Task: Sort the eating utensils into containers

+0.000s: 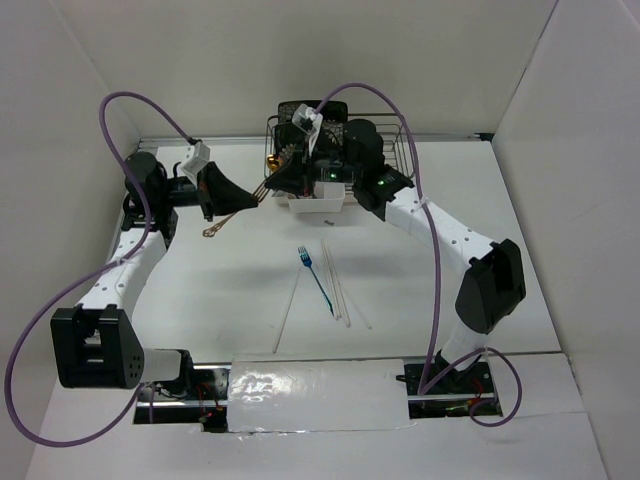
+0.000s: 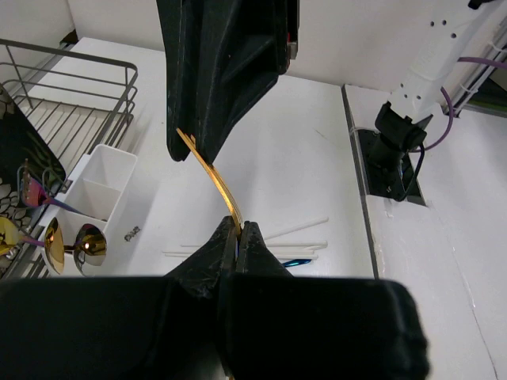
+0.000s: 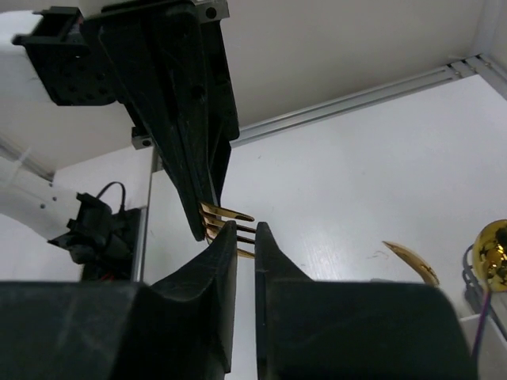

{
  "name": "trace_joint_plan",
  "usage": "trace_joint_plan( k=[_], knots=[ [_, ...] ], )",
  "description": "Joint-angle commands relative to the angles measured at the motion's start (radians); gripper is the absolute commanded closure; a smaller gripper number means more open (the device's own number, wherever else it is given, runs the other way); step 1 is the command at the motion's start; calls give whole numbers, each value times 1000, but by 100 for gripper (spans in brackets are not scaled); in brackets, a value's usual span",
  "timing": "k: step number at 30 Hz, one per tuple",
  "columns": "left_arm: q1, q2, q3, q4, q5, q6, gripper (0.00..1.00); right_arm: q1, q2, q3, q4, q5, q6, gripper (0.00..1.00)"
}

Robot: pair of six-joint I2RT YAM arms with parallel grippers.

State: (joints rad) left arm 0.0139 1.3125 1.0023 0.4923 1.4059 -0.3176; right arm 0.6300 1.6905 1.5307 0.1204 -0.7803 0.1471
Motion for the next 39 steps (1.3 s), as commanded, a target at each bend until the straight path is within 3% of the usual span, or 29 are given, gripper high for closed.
trace_joint_plan(
  k=[1, 3, 8, 11, 15, 17, 18, 19, 28, 34, 37, 39],
  knots=[
    [-8, -4, 56, 58, 47, 11, 100, 8, -8, 54, -38, -14, -41, 91],
    [-8, 7, 67, 45, 54, 8, 100, 7, -6, 65, -51, -37, -58, 100],
    [-8, 31, 101, -1, 71, -9, 92, 5, -28, 74, -80, -47, -92, 100],
    [-8, 41, 108, -18, 64, -11, 66, 2, -28, 74, -106, -31, -107, 100],
    [-8, 37, 114, -23, 59, -15, 55, -9, -34, 62, -125, 1, -110, 100],
    [-8, 44, 122, -40, 48, 1, 29, -23, -35, 62, -114, 19, -86, 100],
    [-8, 45, 140, -56, 38, 9, 10, -27, -31, 62, -114, 33, -81, 100],
    [-8, 45, 144, -75, 27, 17, 0, -35, -32, 62, -126, 51, -70, 100],
    [20, -48, 142, -193, -243, 38, 0, -168, 34, 232, -251, 27, 107, 100],
    [80, -137, 90, -198, -332, 26, 0, -220, 41, 371, -415, -16, 134, 100],
    [96, -160, 61, -205, -346, 26, 0, -254, 58, 382, -447, -103, 157, 100],
    [104, -159, 56, -212, -351, 20, 0, -309, 63, 349, -368, -213, 235, 100]
  ],
)
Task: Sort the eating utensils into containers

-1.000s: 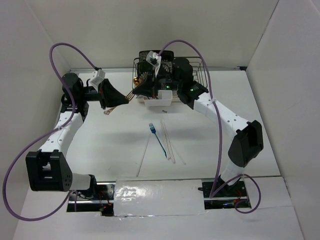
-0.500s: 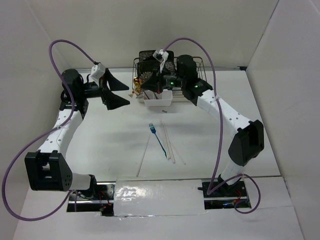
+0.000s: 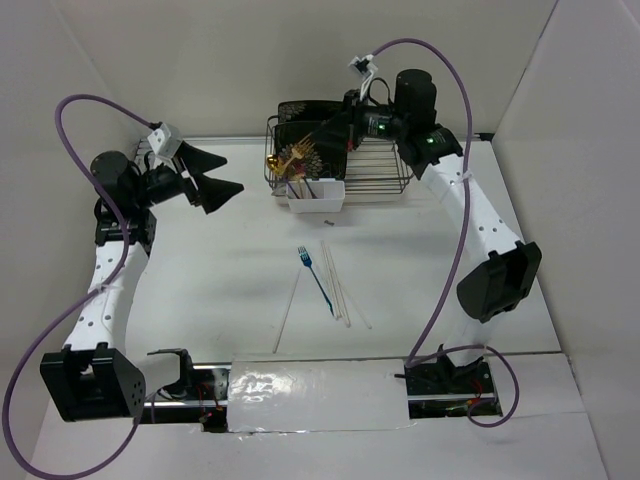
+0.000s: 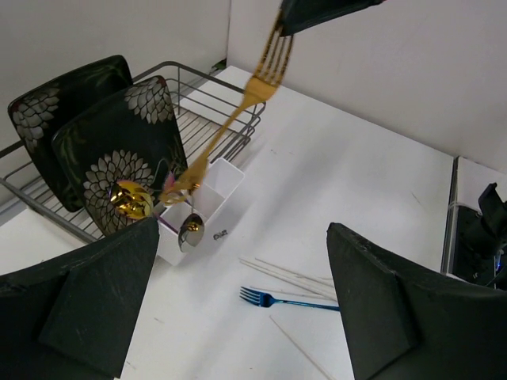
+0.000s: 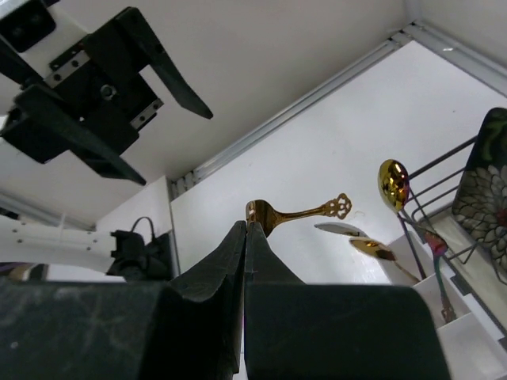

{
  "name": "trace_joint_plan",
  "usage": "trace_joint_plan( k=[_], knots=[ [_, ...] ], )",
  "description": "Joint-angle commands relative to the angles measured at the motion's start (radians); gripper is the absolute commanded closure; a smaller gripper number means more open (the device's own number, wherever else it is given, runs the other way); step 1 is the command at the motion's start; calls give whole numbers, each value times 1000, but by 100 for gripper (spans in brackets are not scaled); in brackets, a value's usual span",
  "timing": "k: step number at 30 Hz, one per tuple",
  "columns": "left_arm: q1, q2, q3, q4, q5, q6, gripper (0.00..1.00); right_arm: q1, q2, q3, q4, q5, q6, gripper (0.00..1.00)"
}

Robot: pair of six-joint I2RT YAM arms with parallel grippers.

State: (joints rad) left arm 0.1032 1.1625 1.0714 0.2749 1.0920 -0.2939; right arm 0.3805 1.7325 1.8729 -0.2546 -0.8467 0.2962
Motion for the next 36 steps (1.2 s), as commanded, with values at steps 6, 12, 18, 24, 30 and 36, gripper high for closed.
trace_joint_plan(
  k=[6, 12, 18, 24, 30, 36],
  knots=[
    [21, 8, -7, -9, -26, -14, 0, -63, 6, 54, 31, -124, 178, 100],
    [27, 20, -7, -6, -27, -14, 0, -111, -8, 144, -67, -8, 136, 100],
    [26, 37, -30, 30, -17, -31, 0, -154, -74, 43, -106, 92, 98, 100],
    [24, 52, -36, -3, -49, -13, 0, -112, -96, -98, -104, 230, 47, 100],
    [24, 68, -11, -43, -113, -8, 0, -55, -59, -132, -60, 258, 26, 100],
    [26, 72, -14, -55, -165, -10, 0, -11, -37, -153, -71, 350, -34, 100]
  ],
)
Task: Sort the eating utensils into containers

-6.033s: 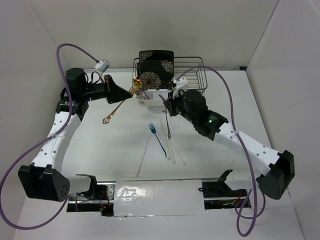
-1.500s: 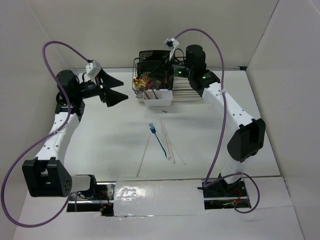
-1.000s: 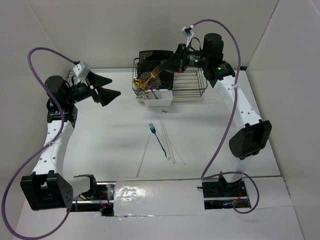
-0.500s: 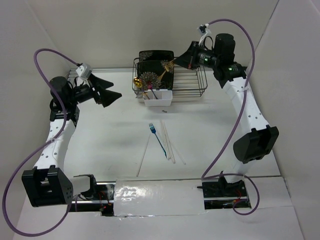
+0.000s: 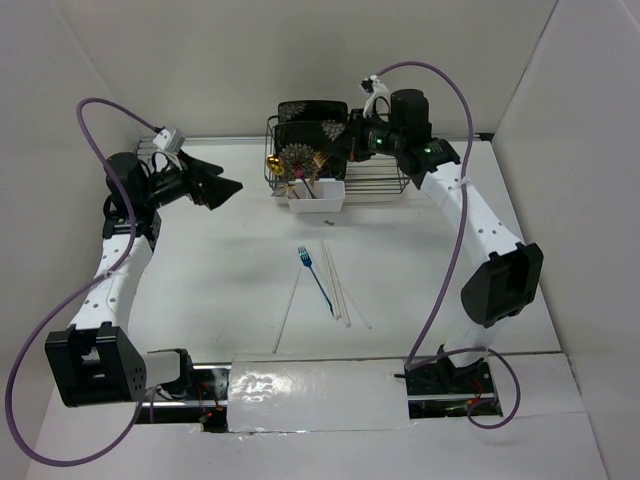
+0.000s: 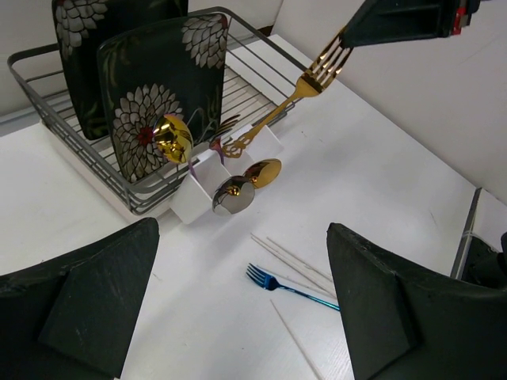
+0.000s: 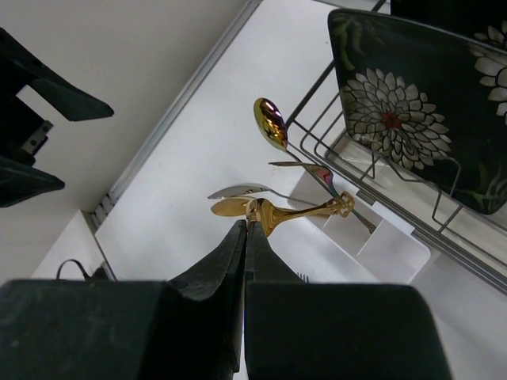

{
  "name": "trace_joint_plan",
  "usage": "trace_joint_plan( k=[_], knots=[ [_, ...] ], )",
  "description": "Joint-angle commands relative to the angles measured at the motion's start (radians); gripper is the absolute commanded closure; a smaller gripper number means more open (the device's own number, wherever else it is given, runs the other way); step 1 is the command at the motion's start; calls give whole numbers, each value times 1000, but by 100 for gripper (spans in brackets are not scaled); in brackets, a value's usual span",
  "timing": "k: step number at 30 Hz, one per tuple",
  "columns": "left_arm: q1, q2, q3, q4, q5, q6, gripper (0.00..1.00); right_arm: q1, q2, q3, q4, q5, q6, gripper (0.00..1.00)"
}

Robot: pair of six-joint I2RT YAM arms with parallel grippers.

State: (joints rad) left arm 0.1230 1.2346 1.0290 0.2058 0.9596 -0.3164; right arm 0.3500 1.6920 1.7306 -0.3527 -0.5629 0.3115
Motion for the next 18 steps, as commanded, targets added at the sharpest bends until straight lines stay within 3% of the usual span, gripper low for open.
trace_joint_plan(
  k=[1, 12, 18],
  knots=[
    [6, 0, 25, 12, -33, 10, 0, 23, 5, -11, 18, 80, -64, 100],
    [4, 14, 31, 3, -62, 23, 0, 53, 64, -12, -55, 196, -115, 100],
    [6, 6, 46, -26, -84, 46, 0, 63, 112, -28, -34, 187, -104, 100]
  ],
)
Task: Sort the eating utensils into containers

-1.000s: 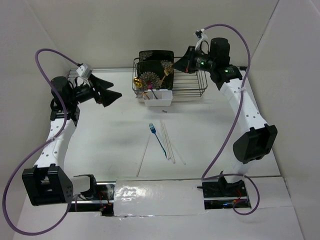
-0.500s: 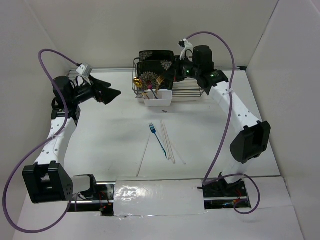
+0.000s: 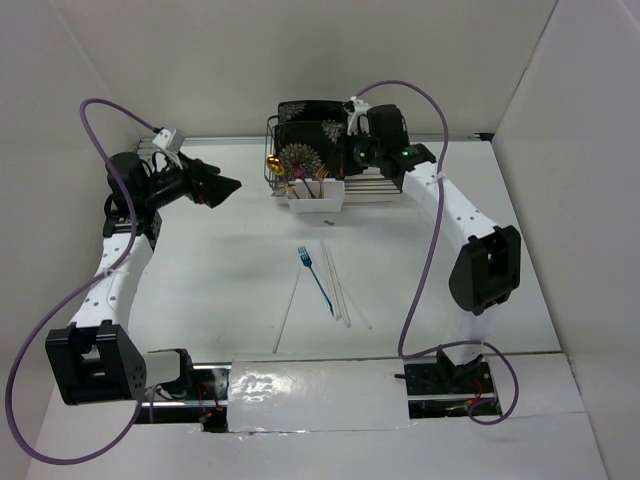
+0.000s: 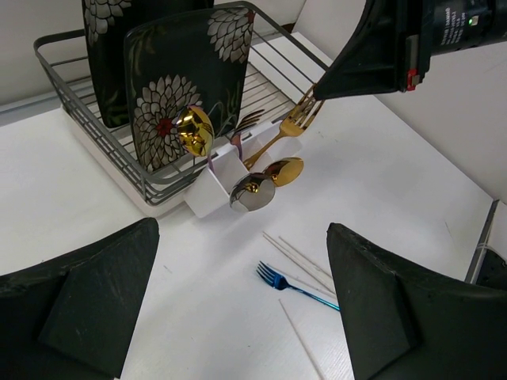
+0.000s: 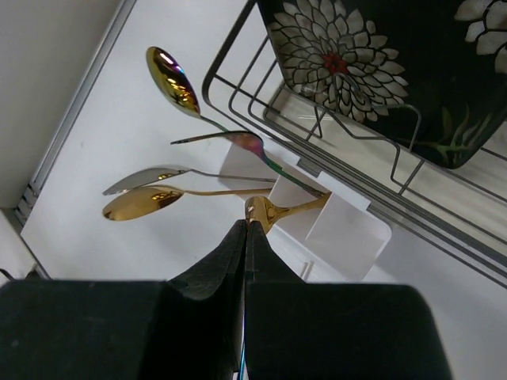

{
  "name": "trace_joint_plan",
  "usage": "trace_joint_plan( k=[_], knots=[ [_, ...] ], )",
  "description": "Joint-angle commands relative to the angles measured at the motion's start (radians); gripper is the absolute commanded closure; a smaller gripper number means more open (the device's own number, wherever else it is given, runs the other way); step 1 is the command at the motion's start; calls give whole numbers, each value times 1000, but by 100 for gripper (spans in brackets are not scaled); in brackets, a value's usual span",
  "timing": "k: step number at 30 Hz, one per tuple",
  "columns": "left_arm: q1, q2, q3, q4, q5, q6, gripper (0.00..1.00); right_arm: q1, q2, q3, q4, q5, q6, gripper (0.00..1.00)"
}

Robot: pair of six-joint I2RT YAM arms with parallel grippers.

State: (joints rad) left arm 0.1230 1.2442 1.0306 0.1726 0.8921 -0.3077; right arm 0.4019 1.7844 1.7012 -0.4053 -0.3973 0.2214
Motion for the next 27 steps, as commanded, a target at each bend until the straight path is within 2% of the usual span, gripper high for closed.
trace_joint_plan(
  k=[1, 4, 6, 7, 8, 9, 10, 11, 15, 18, 19, 23, 26, 27],
  knots=[
    [6, -6, 45, -4, -21, 38, 0, 15, 33, 20, 19, 21, -14, 100],
    [1, -12, 51, -13, -32, 45, 0, 21, 72, 89, -19, 47, -8, 91],
    [3, -15, 52, -30, -42, 47, 0, 26, 95, 123, -44, 48, -7, 63],
    [4, -22, 54, -33, -48, 47, 0, 28, 95, 138, -68, 48, -10, 44],
    [6, -25, 54, -36, -54, 47, 0, 26, 102, 164, -79, 48, -10, 35],
    [6, -29, 54, -39, -58, 47, 0, 26, 101, 173, -89, 48, -11, 30],
    [4, -34, 49, -42, -67, 45, 0, 26, 92, 192, -102, 48, -11, 17],
    [4, -38, 48, -44, -67, 45, 0, 26, 92, 201, -102, 38, -11, 12],
    [4, -52, 32, -56, -74, 32, 0, 25, 40, 235, -138, 49, -19, 6],
    [3, -55, 42, -140, -171, 4, 0, 12, -31, 218, -159, 87, -16, 5],
    [-5, -57, 45, -165, -249, 4, 0, 12, -72, 200, -159, 87, -16, 4],
    [-23, -123, -25, -249, -366, 1, 0, 8, -203, -6, -138, 112, -27, 4],
    [-51, -170, -81, -297, -390, -11, 0, 18, -311, -219, -107, 121, -11, 6],
    [-57, -180, -93, -327, -398, -21, 1, 32, -342, -344, -89, 121, -1, 7]
  ],
)
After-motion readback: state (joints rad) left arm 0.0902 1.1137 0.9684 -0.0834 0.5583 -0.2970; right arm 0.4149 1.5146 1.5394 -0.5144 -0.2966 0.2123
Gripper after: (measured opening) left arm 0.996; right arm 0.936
